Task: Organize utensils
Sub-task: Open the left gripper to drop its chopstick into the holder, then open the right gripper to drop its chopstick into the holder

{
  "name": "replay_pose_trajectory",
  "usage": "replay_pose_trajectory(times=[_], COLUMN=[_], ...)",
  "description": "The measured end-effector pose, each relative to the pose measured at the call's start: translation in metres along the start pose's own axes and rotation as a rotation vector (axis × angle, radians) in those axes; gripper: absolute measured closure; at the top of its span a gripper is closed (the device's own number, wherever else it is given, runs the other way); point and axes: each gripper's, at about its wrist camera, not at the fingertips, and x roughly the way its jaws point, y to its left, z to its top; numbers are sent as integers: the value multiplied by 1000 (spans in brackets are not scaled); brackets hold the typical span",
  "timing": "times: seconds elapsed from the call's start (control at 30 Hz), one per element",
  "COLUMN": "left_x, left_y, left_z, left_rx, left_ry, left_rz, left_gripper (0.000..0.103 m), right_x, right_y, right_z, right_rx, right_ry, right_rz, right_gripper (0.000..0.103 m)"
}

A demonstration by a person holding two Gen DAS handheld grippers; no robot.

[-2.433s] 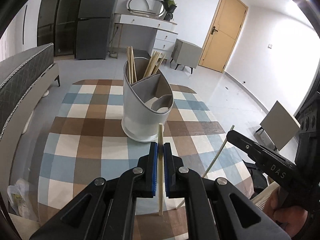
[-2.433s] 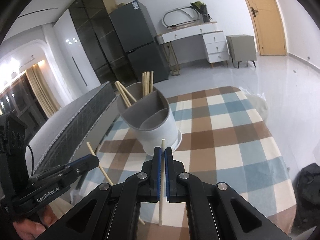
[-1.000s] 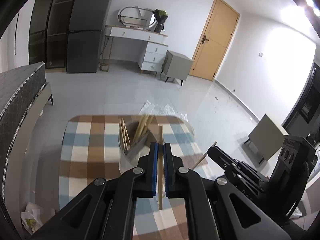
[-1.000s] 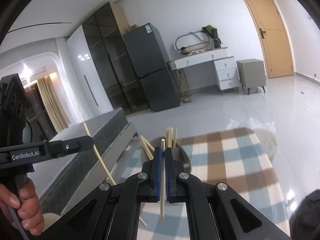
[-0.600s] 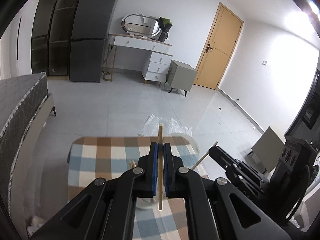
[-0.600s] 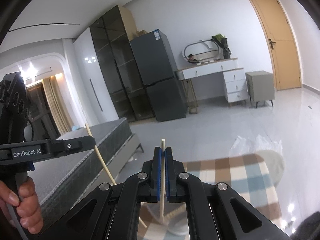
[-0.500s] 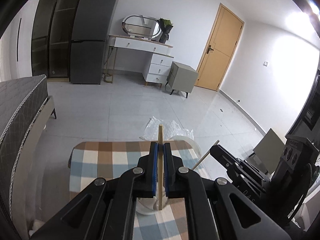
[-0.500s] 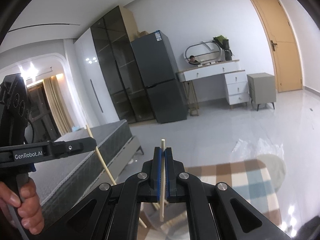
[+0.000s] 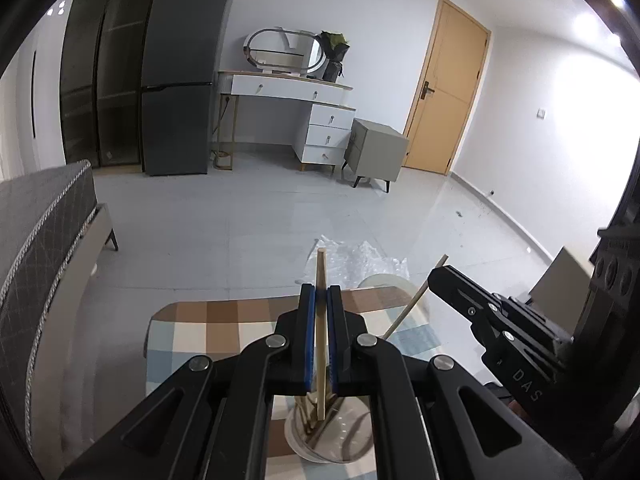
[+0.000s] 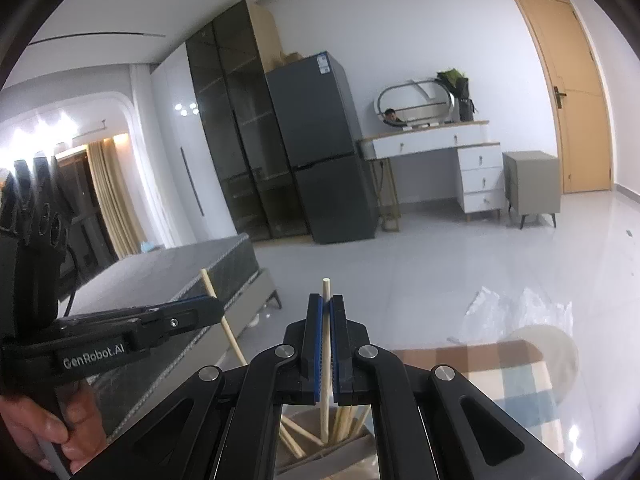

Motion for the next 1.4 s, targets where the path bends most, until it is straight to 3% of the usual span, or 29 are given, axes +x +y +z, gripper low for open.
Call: replay_pose_trajectory(times=[1.17,1.4], left_x=[23,30], left_y=[7,16], left_z=[-48,-53], left_rx=[-31,-71], left_ry=[220,280], left_rz=[-60,-45], left_gripper=[102,101], right_x=[45,34], right_y=[-17,-26], right_z=[-80,-85], right_rx=[71,120], right_ry=[304,305], right_rz=[32,18], right_gripper=[101,98])
